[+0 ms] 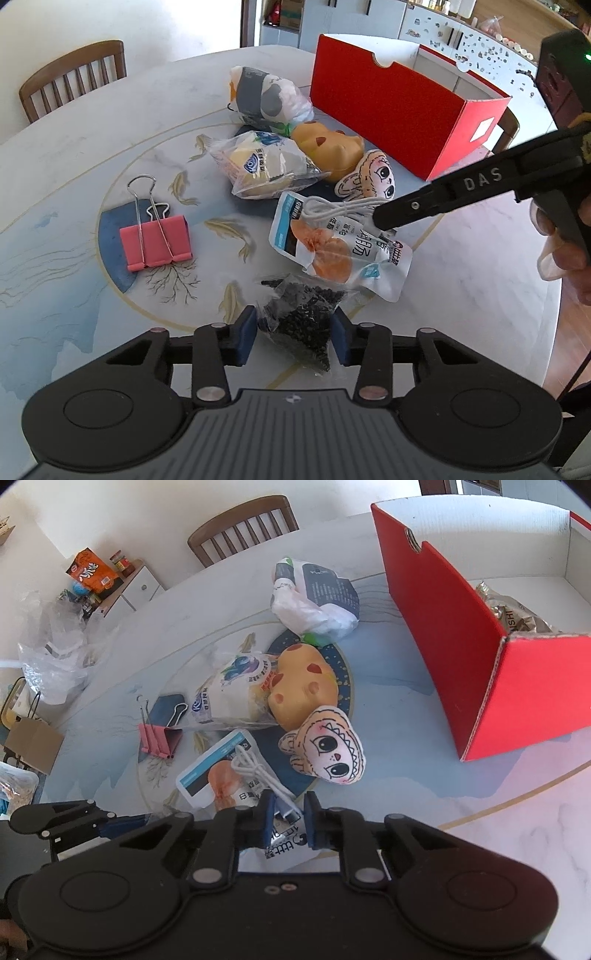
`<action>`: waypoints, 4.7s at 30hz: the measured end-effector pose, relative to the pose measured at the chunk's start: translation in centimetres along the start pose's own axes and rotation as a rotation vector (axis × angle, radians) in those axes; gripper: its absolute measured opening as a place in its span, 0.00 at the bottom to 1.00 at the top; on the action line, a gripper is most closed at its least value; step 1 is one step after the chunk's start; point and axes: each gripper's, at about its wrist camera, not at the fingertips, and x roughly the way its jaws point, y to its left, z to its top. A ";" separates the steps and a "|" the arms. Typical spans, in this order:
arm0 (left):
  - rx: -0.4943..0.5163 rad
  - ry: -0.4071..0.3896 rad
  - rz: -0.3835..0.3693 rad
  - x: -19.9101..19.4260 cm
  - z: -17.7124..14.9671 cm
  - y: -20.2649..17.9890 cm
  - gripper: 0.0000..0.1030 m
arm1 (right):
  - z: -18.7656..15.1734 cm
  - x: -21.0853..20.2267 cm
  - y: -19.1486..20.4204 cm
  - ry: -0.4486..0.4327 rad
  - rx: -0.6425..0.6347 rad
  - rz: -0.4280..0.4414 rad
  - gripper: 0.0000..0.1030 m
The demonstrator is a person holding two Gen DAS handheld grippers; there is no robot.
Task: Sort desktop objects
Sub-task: 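Grasp the clear bag of black parts with the left tool while the right tool grips the white USB cable, then carry the black-parts bag and white cable with both tools into the red box, then open the left tool to drop the black-parts bag while the right tool releases the cable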
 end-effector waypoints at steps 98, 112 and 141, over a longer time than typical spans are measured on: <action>0.211 0.026 -0.030 11.2 26.1 -20.8 0.36 | 12.6 -8.3 -22.0 -0.141 -0.046 -0.210 0.14; 0.223 0.140 -0.017 15.0 26.6 -21.0 0.36 | 13.6 -5.8 -22.6 -0.042 -0.062 -0.258 0.14; 0.157 0.128 -0.094 14.0 26.5 -20.4 0.55 | 13.6 -6.5 -22.4 -0.027 -0.036 -0.244 0.38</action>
